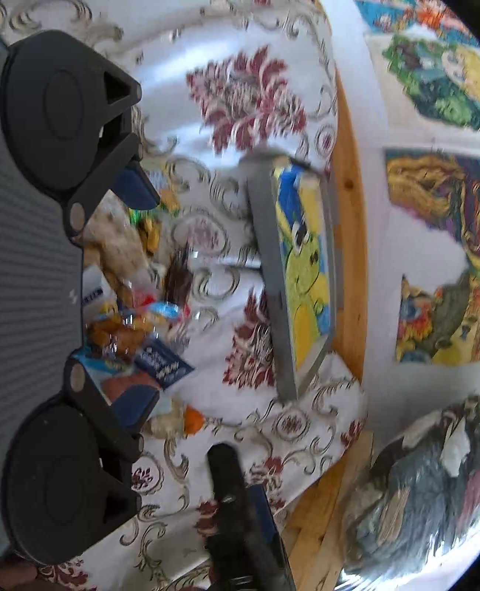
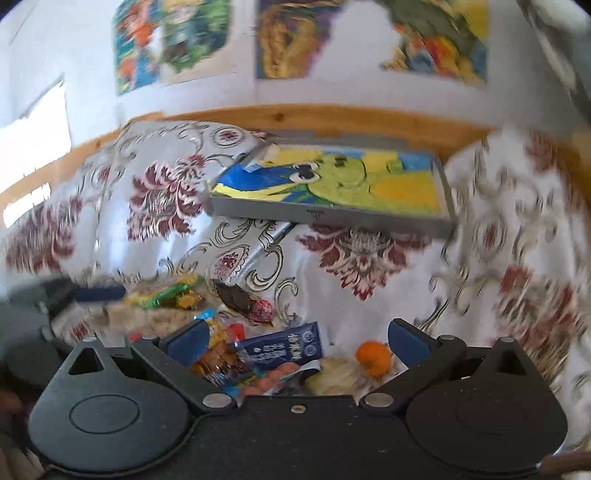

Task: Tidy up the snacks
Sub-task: 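Grasp the blue-yellow chip bag with the left tool while the right grasps the sausage pack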

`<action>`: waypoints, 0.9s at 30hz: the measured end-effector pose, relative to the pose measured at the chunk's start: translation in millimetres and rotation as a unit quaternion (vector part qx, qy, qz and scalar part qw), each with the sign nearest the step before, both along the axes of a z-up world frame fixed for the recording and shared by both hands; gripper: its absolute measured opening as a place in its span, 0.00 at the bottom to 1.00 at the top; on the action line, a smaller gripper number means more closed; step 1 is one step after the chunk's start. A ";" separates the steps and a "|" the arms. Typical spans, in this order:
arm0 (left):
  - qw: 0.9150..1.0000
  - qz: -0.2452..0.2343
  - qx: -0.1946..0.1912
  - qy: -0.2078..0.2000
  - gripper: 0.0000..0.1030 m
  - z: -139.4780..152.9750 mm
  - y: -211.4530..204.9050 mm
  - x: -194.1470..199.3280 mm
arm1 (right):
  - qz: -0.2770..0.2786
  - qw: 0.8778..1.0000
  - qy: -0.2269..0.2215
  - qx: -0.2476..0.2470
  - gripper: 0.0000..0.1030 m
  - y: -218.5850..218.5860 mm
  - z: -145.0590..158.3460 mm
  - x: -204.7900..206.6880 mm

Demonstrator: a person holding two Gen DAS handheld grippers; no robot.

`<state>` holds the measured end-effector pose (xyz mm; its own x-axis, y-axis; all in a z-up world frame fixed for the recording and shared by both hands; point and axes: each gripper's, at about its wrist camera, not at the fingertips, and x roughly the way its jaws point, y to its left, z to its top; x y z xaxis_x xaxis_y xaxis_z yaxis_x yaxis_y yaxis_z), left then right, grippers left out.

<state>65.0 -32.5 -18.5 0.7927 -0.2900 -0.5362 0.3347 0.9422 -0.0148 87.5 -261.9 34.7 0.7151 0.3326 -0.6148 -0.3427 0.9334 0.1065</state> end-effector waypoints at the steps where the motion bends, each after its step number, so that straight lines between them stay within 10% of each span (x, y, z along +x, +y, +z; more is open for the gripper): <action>1: 1.000 -0.008 -0.003 0.006 1.00 -3.8 -1.5 4.0 | -0.001 1.000 0.011 0.012 0.99 -1.5 -1.9 5.4; 7: 0.998 -0.030 -0.011 0.046 0.99 -25.5 -7.9 21.2 | -0.012 0.990 0.103 0.099 0.99 -8.7 -19.4 34.3; 14: 0.996 -0.044 -0.027 0.069 0.95 -30.8 -7.4 23.7 | -0.043 0.946 0.243 0.210 0.94 -18.5 -48.5 52.5; 27: 0.994 -0.053 -0.043 0.083 0.77 -31.1 -5.6 26.3 | -0.056 0.930 0.281 0.230 0.66 -12.1 -73.9 66.2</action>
